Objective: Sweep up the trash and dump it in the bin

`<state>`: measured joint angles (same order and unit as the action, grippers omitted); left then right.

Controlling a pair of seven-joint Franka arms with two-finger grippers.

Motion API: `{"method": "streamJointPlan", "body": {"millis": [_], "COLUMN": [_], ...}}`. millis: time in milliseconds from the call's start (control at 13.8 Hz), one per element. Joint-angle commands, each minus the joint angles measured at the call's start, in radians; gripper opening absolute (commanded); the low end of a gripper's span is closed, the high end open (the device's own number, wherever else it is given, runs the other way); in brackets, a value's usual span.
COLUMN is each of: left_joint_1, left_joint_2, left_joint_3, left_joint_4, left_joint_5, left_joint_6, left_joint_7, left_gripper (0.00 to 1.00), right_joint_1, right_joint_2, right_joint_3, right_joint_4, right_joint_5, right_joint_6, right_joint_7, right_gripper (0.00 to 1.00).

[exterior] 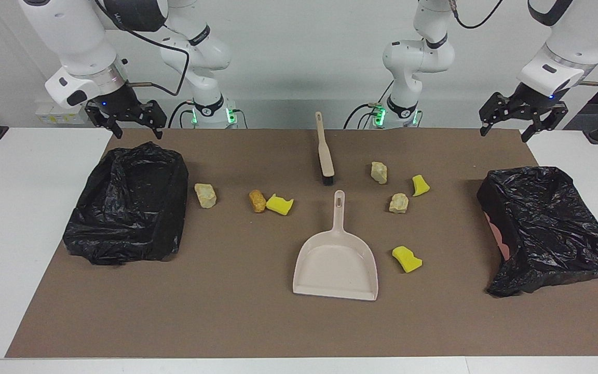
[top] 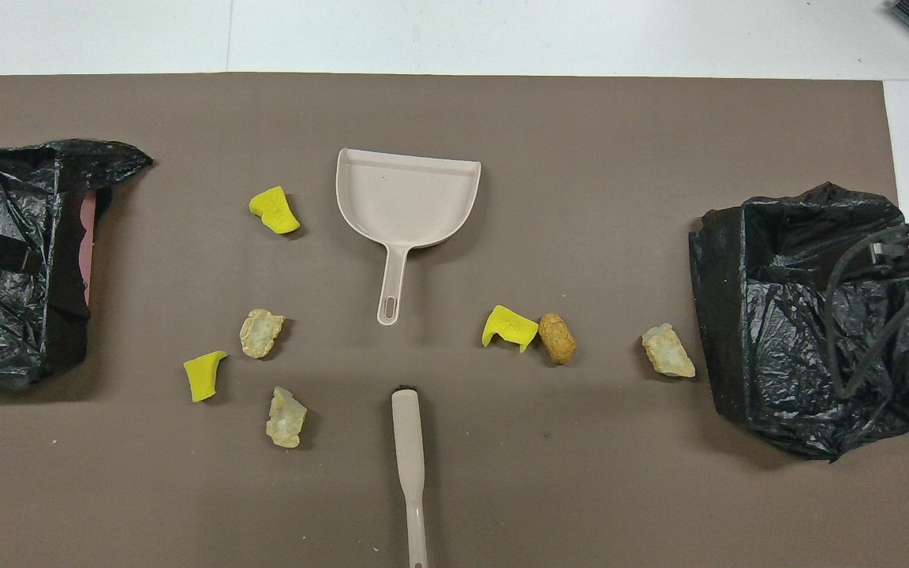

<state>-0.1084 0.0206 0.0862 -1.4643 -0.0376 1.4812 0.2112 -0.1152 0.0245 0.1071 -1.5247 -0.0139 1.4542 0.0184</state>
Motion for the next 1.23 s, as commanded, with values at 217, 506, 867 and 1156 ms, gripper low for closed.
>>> {"method": "streamJointPlan", "body": {"millis": [217,506,867,1156], "left_joint_1": [0.010,0.012,0.007,-0.004], "left_joint_2": [-0.002,-0.002,-0.002,-0.028], "left_joint_3": [-0.005,-0.005,-0.005,-0.008], "left_joint_4": [0.010,0.010,0.010,-0.033], "left_joint_5": [0.001,0.001,0.001,-0.001], "left_joint_6": [-0.024,-0.025,-0.025,-0.016], "left_joint_7": [0.007,0.005,0.002,-0.001], "left_gripper": [1.00,1.00,1.00,1.00], "right_joint_1": [-0.003,-0.003,-0.001,-0.006], "right_joint_2": [-0.024,-0.024,-0.024,-0.021], "right_joint_3": [0.005,0.005,0.003,0.005], "right_joint_4": [-0.034,-0.032,-0.032,-0.029], "right_joint_5": [0.002,0.003,-0.006,-0.009], "right_joint_6": [0.026,0.026,0.028,0.025], "right_joint_7": [0.009,0.012,0.000,-0.011], "right_gripper": [1.00,1.00,1.00,1.00]}}
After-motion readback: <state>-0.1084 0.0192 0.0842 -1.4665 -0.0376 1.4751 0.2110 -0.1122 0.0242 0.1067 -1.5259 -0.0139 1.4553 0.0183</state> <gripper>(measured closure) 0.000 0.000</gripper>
